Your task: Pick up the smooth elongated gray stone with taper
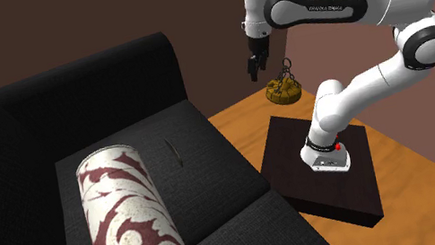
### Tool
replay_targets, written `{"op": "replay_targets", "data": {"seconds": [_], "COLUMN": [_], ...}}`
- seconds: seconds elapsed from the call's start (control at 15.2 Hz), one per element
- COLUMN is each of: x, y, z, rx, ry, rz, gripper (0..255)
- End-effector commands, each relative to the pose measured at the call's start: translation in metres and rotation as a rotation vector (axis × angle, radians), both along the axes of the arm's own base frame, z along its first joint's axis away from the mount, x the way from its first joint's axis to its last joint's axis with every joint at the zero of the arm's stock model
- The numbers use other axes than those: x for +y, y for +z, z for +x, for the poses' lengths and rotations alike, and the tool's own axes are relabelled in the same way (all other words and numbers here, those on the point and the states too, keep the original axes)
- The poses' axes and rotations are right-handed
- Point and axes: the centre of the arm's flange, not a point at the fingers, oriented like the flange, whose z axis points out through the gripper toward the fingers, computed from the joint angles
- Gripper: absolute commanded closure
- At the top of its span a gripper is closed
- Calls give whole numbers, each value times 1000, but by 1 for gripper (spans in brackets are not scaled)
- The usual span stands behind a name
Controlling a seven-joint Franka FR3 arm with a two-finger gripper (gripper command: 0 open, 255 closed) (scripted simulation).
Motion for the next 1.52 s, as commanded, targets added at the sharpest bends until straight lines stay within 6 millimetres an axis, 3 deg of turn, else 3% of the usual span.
{"op": "replay_targets", "data": {"seconds": [0.0,0.73,1.45], "x": [0,119,225], "y": [0,-34,-66], "z": [0,68,156], "rx": [0,9,19], "ry": [0,-169,-338], "rz": [0,23,47], "gripper": [0,0,0]}}
